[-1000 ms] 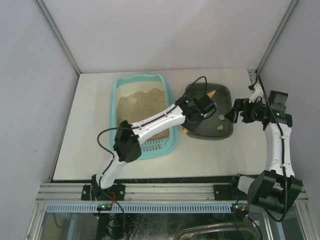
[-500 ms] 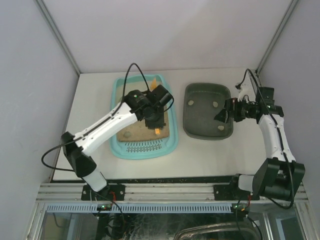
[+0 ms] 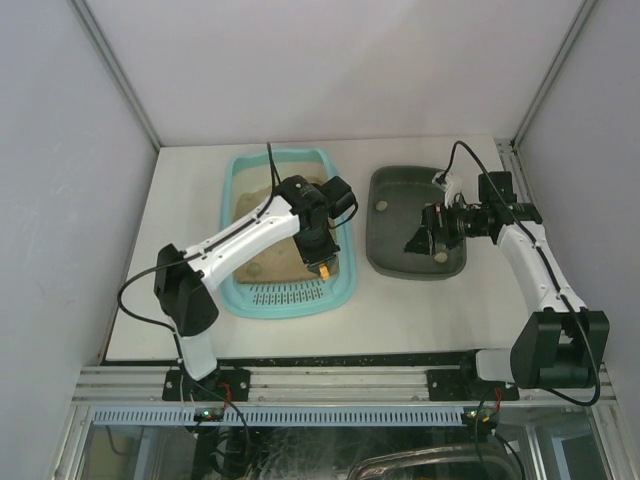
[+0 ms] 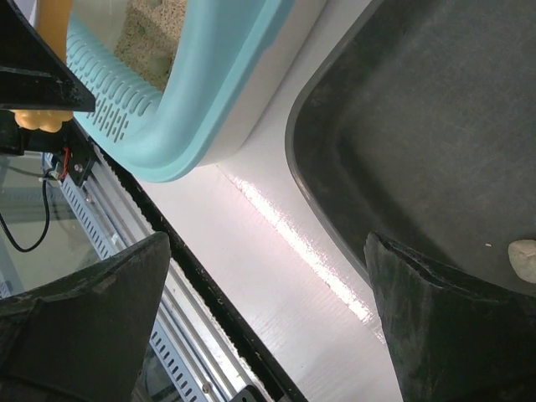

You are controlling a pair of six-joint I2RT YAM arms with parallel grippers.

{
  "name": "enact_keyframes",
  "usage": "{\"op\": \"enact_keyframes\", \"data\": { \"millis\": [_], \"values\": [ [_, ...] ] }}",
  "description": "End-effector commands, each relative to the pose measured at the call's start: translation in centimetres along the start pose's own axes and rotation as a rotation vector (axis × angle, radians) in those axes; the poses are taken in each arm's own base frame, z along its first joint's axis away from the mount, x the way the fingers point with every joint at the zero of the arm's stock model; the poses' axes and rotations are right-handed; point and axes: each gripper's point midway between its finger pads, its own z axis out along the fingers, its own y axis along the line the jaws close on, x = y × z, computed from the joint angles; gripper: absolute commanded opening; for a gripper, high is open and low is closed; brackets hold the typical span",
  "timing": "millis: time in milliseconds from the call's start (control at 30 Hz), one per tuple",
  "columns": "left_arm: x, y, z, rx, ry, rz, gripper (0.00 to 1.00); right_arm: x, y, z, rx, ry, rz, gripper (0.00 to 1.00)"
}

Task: Clean the litter box

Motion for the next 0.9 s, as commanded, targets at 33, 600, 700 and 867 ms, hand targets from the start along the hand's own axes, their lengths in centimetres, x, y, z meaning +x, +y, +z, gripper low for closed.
{"op": "enact_keyframes", "data": {
  "millis": [33,600,700,867],
  "values": [
    [0.8,1.7,-0.9,-0.014,0.024,-0.242,0.00,-0.6,1.0,-0.9,-0.037,-0.046,-0.038,1.00],
    [2.2,6.0,2.3,-0.302,0.170,-0.387,0.00,-0.7,0.4,-1.6,-0.045,-0.072,0.002,1.00],
    [1.1,6.9,2.0,-0.298,0.112,-0.452,0.00,-0.6,0.4,-1.7,-0.045,-0.072,0.002,1.00],
    [0.9,8.8,3.2,-0.359,0.124,-0.463,0.00,-0.8,0.4,-1.6,-0.047,-0.075,0.000,1.00]
  ]
}}
